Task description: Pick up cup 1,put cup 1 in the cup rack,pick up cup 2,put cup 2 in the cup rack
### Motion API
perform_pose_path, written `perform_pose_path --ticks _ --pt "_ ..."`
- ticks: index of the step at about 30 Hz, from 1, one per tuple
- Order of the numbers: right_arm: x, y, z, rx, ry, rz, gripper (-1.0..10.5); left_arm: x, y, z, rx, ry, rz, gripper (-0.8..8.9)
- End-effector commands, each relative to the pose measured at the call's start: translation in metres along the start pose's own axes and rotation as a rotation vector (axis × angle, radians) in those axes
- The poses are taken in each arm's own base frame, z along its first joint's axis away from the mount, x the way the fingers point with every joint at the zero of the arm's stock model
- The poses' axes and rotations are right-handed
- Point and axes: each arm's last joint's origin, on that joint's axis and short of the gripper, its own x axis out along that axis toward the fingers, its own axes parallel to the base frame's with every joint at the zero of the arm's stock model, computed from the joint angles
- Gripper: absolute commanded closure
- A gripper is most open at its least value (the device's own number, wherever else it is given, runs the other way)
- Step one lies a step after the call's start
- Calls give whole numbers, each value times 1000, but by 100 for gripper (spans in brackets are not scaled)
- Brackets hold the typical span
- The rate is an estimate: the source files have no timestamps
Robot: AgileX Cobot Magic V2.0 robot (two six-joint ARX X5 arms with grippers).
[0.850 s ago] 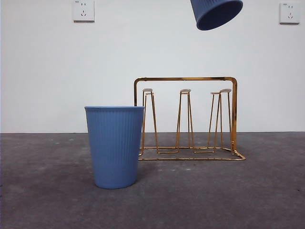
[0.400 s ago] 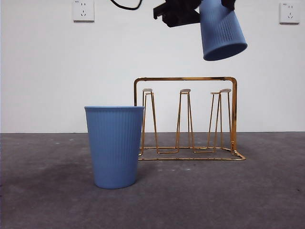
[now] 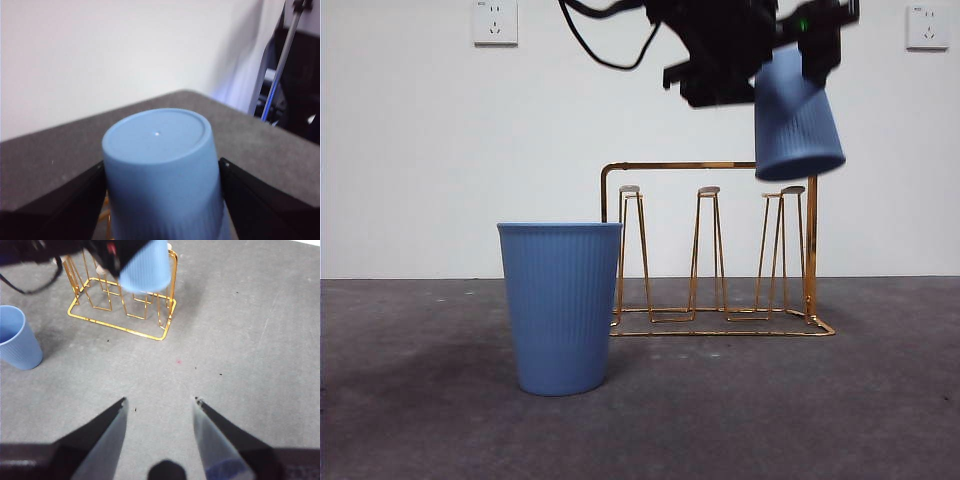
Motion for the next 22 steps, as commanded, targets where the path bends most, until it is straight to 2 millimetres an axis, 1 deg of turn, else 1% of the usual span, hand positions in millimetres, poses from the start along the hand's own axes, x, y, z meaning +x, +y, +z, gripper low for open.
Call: perform_pose_path --ticks 1,9,22 --pt "0 0 0 5 -10 -3 726 4 -1 -7 14 7 1 820" --pt "0 0 0 6 -11 -3 726 12 -1 -24 20 48 5 820" --pt "0 0 1 8 -25 -2 726 23 -1 -58 15 163 18 820"
